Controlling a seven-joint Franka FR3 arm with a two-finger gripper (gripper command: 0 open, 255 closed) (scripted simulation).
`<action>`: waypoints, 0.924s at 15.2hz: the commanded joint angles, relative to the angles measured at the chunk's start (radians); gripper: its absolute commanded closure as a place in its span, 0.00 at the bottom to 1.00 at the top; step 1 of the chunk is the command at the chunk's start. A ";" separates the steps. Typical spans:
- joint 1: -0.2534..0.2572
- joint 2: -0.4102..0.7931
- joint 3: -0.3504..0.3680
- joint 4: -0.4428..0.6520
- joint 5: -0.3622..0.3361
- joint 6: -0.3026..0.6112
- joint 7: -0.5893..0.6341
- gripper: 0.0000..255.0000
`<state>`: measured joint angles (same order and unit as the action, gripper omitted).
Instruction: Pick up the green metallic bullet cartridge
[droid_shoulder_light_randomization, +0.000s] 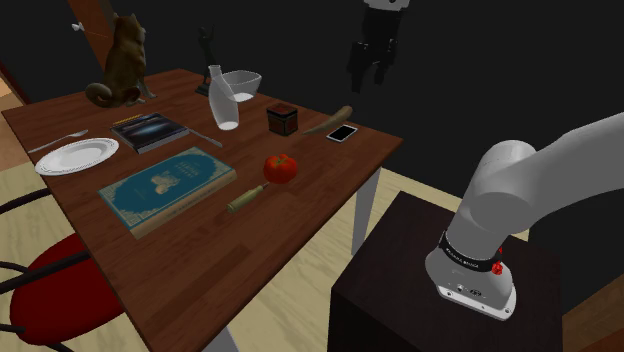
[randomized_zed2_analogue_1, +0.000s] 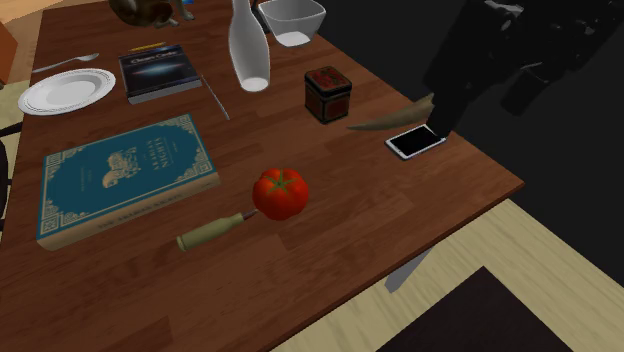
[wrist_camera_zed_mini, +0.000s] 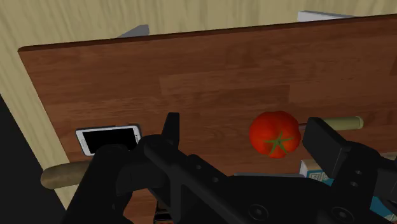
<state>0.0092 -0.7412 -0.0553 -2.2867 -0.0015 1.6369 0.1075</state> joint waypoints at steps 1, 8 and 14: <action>0.000 0.000 0.000 0.000 0.000 0.000 0.000 0.00; -0.040 0.045 0.191 -0.096 0.107 0.121 0.403 0.00; -0.079 0.177 0.352 -0.095 0.179 0.241 0.745 0.00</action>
<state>-0.0618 -0.5957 0.2684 -2.3924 0.1677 1.8578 0.7859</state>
